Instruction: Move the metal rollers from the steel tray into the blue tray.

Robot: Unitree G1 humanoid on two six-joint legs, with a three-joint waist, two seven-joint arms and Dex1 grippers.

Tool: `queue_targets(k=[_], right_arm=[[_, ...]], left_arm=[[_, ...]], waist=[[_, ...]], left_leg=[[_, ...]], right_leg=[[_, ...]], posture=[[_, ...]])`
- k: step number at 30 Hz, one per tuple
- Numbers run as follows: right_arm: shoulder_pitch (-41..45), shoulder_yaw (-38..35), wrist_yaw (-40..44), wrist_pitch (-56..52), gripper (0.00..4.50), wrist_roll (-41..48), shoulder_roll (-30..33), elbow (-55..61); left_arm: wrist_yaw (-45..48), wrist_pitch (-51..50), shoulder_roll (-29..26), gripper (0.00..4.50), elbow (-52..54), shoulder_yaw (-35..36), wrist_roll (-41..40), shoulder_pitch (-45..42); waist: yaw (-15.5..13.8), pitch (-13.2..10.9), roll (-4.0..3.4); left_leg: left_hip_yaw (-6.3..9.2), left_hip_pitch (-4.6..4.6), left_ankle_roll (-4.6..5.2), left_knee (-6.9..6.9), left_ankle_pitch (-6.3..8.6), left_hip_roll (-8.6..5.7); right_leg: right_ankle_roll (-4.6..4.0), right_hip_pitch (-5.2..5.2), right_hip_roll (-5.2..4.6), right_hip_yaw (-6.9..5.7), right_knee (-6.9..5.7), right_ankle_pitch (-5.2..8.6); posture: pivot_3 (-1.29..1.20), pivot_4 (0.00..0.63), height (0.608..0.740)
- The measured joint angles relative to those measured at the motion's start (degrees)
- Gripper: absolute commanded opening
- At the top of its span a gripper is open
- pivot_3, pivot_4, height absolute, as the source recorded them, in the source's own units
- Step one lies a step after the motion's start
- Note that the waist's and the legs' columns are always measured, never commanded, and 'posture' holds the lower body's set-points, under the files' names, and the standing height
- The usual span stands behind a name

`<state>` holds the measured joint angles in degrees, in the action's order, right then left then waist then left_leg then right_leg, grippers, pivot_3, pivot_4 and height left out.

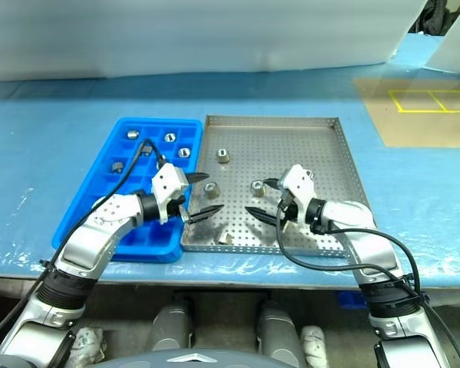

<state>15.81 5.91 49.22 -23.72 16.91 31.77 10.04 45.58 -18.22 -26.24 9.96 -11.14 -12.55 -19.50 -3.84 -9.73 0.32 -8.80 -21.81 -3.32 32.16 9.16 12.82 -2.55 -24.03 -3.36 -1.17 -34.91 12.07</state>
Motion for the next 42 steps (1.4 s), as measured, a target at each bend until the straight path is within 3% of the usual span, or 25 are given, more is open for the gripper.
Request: queue_targets(k=[21,30,42], right_arm=[[-0.92,0.01,-0.56,-0.53,4.45,0.11,-0.06,0.26],[-1.56,-0.11,-1.28,-1.15,4.45,0.49,-0.95,0.78],[-2.48,-0.14,-2.16,-1.89,4.45,1.05,-0.95,1.83]], left_arm=[[-0.26,-1.98,-0.33,4.50,-0.54,0.00,0.62,-1.58],[0.60,-8.91,-2.46,4.50,-10.26,-2.50,5.20,-13.39],[9.23,-8.06,-2.05,4.50,-23.46,-9.05,10.51,-24.87]], waist=[[0.06,0.00,0.00],[0.04,0.00,-0.01],[0.07,0.00,-0.01]], left_leg=[[0.00,0.00,0.00,0.00,0.00,0.00],[0.00,-0.02,-0.04,0.01,-0.02,-0.02],[0.00,-0.03,-0.04,-0.01,-0.03,-0.02]], right_leg=[[0.00,0.00,0.00,0.00,0.01,0.00],[0.00,0.00,0.00,0.00,0.01,0.00],[0.00,0.00,0.00,0.01,0.04,0.00]], posture=[[-0.10,0.150,0.740],[-0.12,0.150,0.740],[-0.14,0.150,0.740]])
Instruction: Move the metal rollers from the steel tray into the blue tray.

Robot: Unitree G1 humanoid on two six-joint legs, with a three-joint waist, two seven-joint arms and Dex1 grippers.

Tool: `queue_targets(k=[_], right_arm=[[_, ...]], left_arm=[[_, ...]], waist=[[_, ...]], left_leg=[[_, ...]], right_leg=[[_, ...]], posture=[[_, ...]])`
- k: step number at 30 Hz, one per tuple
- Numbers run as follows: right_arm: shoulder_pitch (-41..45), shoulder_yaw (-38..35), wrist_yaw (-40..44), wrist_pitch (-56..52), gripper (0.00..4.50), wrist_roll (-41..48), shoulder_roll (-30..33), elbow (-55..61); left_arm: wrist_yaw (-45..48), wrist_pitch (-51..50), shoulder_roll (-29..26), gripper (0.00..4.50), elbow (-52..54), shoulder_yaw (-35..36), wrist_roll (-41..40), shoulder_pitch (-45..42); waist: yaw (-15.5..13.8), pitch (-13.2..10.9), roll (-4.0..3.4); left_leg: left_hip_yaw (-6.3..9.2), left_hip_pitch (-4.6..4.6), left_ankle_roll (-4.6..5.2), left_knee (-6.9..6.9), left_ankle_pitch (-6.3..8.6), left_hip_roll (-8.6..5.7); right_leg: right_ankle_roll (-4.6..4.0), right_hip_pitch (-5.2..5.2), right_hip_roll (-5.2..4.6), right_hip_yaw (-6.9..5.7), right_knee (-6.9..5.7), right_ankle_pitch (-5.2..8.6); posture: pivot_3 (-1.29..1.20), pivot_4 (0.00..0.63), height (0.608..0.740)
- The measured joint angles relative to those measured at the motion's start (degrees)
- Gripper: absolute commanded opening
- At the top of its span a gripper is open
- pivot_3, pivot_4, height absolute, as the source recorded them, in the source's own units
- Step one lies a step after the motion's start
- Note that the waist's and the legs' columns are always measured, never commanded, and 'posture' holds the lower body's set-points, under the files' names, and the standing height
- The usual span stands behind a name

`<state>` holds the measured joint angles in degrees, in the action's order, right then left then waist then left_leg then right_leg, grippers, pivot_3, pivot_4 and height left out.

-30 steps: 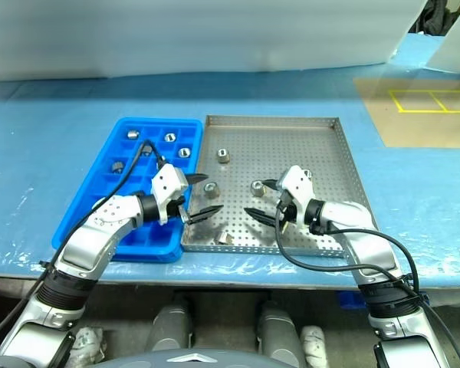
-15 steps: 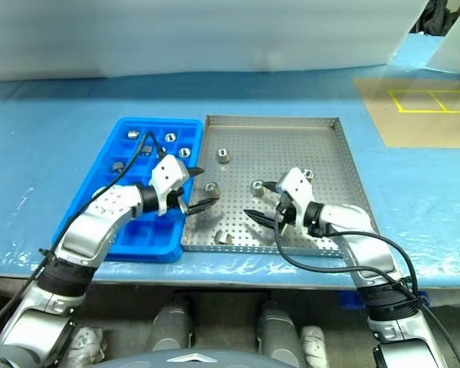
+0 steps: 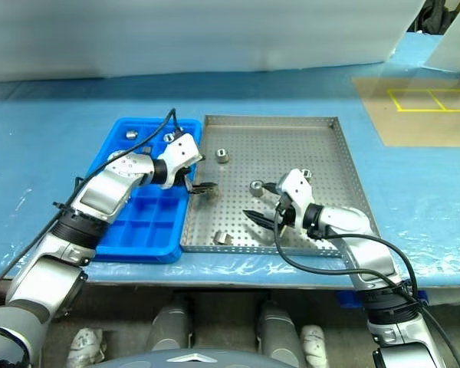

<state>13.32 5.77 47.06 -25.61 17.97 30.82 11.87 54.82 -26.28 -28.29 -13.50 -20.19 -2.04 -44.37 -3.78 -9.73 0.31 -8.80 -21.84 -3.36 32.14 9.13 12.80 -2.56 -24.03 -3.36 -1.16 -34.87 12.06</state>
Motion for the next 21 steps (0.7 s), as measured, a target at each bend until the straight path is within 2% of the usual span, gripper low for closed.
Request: queue_targets(k=[8,19,21], right_arm=[[-0.09,-0.03,-0.63,-0.73,4.45,0.24,-0.02,0.06],[-0.12,-0.03,-1.04,-1.04,4.45,0.25,-0.23,0.07],[-0.13,-0.03,-1.10,-1.06,4.50,0.25,-0.25,0.08]], left_arm=[[5.68,-1.14,-0.13,4.50,-5.68,-2.61,3.12,-5.49],[12.33,-0.59,0.17,4.50,-7.83,-7.89,7.05,-7.69],[12.01,0.85,0.57,4.10,-9.78,-9.37,8.66,-8.94]], waist=[[-0.03,0.00,0.00],[0.25,0.00,0.00],[0.29,0.00,0.00]], left_leg=[[0.00,-0.01,-0.01,0.01,0.00,-0.01],[0.00,0.02,-0.01,-0.01,-0.01,0.00],[0.00,0.04,-0.02,0.00,-0.01,0.00]], right_leg=[[0.00,0.01,-0.01,0.00,0.01,0.00],[0.00,0.01,0.00,0.00,0.01,0.00],[0.00,0.03,0.00,0.00,0.01,0.00]], posture=[[-0.14,0.150,0.740],[-0.14,0.150,0.740],[-0.15,0.150,0.740]])
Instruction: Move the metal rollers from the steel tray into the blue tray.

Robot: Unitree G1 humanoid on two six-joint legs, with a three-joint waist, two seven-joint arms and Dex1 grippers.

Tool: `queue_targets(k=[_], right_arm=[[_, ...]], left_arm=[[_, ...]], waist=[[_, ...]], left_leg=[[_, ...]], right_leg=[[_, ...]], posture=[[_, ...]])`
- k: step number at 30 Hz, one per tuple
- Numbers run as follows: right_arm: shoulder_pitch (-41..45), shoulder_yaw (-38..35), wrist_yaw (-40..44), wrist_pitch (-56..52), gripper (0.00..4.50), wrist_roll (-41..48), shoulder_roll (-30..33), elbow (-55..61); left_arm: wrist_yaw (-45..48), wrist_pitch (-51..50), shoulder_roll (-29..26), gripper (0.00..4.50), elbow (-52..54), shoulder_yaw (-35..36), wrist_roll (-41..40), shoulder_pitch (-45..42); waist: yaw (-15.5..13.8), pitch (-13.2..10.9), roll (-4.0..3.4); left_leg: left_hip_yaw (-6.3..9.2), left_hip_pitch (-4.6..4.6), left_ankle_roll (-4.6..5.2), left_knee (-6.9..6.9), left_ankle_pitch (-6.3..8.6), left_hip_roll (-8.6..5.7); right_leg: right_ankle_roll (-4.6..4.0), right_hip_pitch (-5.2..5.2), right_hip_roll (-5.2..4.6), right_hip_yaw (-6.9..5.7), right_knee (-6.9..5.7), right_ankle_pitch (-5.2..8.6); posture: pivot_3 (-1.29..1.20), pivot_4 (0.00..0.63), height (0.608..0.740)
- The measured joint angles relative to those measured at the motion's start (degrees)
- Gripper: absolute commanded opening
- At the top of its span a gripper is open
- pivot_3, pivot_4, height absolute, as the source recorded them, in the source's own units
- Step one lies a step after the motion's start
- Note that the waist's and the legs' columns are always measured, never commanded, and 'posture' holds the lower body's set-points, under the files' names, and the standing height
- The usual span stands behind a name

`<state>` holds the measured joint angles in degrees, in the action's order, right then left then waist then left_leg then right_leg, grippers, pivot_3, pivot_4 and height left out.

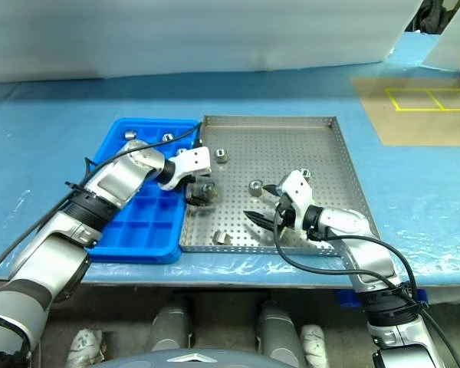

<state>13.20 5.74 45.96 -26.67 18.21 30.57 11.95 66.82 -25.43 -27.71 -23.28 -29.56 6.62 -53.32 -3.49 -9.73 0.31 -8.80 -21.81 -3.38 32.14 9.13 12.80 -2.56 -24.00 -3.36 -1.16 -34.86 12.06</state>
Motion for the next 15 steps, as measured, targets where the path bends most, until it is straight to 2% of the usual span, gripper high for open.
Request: queue_targets(k=[1,7,15], right_arm=[[0.00,0.00,-0.03,0.00,4.50,0.00,-0.06,0.02],[-0.01,-0.06,-0.20,-0.10,4.50,0.04,-0.34,0.07],[-0.01,-0.05,-0.78,-0.13,4.50,0.04,-0.47,0.12]], left_arm=[[-0.71,0.89,0.50,3.88,-1.48,-0.35,1.03,-0.57],[-2.16,5.27,1.62,1.91,-7.75,-1.20,4.95,-2.79],[0.09,5.25,2.41,1.89,-7.01,0.57,4.95,-1.90]], waist=[[0.07,0.00,0.00],[1.25,0.02,-0.03],[1.02,0.03,-0.05]], left_leg=[[0.00,0.03,0.00,0.01,0.00,0.00],[0.01,0.18,-0.01,-0.01,0.00,0.00],[0.01,0.18,0.04,-0.03,0.02,-0.03]], right_leg=[[0.00,0.03,0.00,0.00,0.00,0.00],[0.00,0.18,0.01,0.00,0.01,0.00],[-0.01,0.26,-0.02,0.00,0.12,0.00]], posture=[[-0.15,0.150,0.740],[-0.16,0.150,0.740],[-0.17,0.150,0.740]])
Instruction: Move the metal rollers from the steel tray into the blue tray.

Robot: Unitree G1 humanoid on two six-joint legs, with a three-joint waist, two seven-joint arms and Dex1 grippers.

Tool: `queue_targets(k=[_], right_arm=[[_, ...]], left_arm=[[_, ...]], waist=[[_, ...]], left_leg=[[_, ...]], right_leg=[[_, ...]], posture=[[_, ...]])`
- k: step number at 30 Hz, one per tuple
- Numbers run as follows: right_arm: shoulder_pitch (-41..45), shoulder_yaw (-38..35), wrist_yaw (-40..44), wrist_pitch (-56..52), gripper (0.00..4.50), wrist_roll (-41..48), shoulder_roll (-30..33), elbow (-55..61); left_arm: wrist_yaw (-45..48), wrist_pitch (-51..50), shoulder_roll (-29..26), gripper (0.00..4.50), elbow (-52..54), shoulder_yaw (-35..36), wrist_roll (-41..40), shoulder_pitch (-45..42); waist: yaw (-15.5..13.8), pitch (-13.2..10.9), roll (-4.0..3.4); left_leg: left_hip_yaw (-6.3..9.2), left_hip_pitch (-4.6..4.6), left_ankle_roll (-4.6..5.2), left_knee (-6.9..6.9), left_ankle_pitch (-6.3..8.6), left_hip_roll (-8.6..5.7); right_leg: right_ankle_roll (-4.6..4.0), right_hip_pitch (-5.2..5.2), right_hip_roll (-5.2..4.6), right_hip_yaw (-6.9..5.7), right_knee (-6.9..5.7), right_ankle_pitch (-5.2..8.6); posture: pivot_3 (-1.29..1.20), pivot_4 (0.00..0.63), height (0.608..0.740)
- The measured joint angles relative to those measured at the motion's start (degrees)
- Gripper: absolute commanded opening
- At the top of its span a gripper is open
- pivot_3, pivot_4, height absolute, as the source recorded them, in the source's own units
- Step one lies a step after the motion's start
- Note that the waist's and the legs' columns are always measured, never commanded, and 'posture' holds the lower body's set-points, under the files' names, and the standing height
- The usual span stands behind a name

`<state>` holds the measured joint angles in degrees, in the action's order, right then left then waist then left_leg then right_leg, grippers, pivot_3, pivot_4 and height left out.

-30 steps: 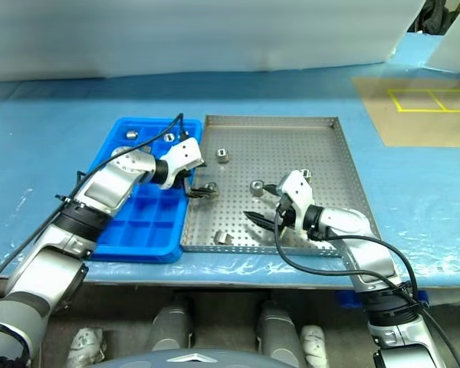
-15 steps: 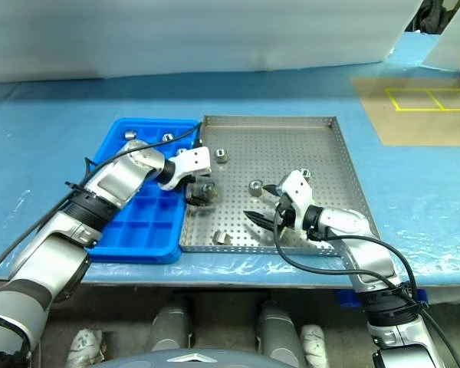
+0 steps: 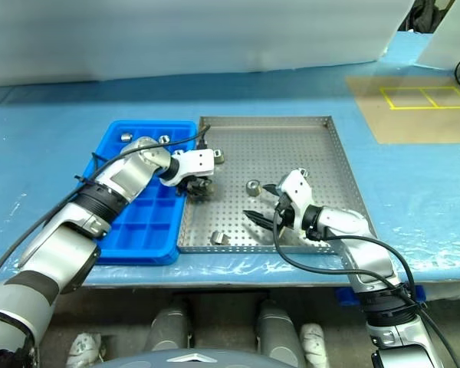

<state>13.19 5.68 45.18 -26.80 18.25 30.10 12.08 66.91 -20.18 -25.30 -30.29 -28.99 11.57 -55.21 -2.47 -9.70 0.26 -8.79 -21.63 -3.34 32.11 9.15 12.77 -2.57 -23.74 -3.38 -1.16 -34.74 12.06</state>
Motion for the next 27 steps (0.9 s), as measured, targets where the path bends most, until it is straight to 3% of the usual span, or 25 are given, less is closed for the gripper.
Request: queue_targets(k=[9,18,27], right_arm=[[-0.32,0.00,-0.29,0.02,4.50,-0.02,-0.04,0.13],[1.56,1.32,1.43,0.17,4.50,-0.10,-0.73,-0.98],[5.21,3.13,4.66,1.52,4.50,-0.43,-1.54,-5.72]], left_arm=[[-4.93,-10.56,4.18,1.89,8.51,9.70,-6.28,6.26],[-28.85,-16.43,11.60,1.89,27.24,26.65,-11.59,13.21],[-50.11,-16.41,18.10,1.89,44.67,35.12,-11.20,27.68]], waist=[[-0.22,-0.01,-0.05],[0.07,-0.04,-0.03],[-0.46,-0.06,0.00]], left_leg=[[0.00,-0.12,0.05,0.02,0.03,0.00],[0.03,-0.34,0.07,0.00,0.04,0.03],[0.06,-0.52,0.32,0.01,0.19,0.05]], right_leg=[[-0.01,-0.04,-0.02,-0.05,0.05,0.00],[-0.01,-0.27,0.00,-0.10,0.08,0.00],[0.00,-0.34,-0.02,-0.18,0.19,0.01]], posture=[[-0.15,0.150,0.740],[-0.04,0.150,0.740],[0.06,0.150,0.740]])
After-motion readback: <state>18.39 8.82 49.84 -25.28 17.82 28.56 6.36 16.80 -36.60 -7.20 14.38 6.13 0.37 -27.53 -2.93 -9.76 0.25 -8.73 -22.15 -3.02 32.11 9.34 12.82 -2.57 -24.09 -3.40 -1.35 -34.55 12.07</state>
